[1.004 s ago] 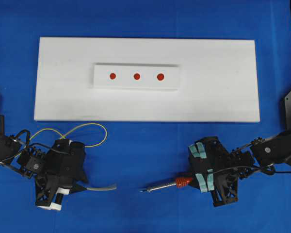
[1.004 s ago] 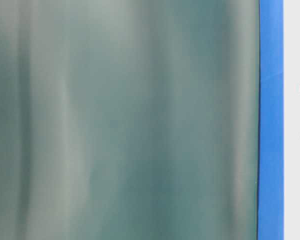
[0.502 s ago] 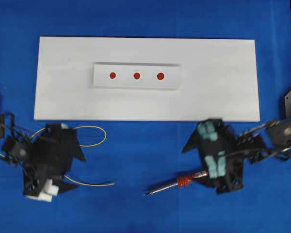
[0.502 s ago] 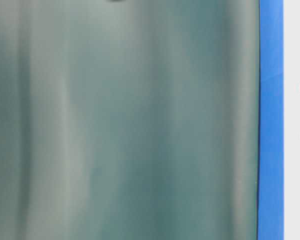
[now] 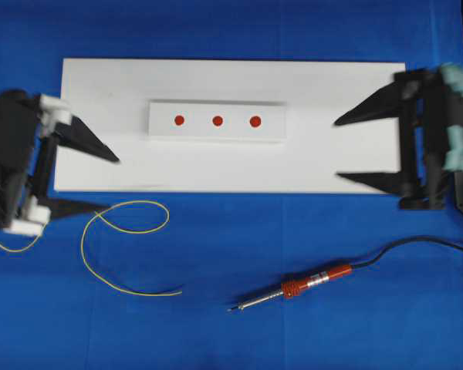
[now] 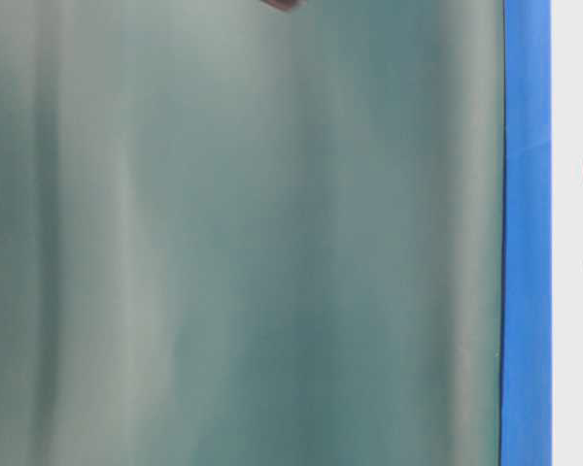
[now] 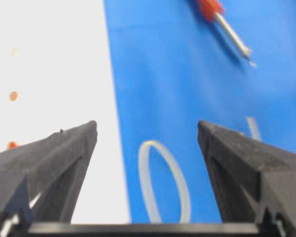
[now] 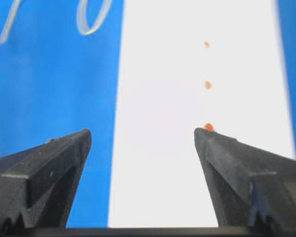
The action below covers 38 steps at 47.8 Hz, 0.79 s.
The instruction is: Touch the tip of the soldering iron to the tip of the solder at the mark.
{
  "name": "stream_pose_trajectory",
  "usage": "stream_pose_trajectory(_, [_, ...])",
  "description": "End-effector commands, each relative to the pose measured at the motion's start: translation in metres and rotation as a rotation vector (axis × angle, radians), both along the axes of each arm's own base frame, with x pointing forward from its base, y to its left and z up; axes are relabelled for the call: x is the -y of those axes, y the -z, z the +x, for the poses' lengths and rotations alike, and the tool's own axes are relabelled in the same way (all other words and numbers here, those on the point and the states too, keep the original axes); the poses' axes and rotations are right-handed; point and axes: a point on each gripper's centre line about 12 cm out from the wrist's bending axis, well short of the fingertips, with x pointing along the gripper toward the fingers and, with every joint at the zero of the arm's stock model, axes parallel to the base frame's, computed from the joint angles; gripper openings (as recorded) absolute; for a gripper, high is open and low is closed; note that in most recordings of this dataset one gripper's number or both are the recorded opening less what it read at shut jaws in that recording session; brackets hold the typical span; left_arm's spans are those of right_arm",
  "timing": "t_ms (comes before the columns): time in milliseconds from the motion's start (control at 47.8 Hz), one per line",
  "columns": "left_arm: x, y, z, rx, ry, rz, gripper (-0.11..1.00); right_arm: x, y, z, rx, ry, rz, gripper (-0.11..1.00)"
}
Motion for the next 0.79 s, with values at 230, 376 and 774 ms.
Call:
stream_pose_trajectory(230, [-0.029, -0.007, -0.044, 0.169, -0.104, 0.016, 0.77, 0.017, 0.006, -0.048, 0.089, 0.055, -0.033, 0.77])
stream_pose_trajectory(376, [-0.03, 0.018, -0.066, 0.206, -0.116, 0.008, 0.76, 0.016, 0.031, -0.057, 0.12, 0.054, 0.026, 0.77])
stream_pose_trajectory(774, [-0.03, 0.055, -0.097, 0.23, -0.119, -0.004, 0.75, 0.012, 0.07, -0.059, 0.079, 0.043, 0.086, 0.74])
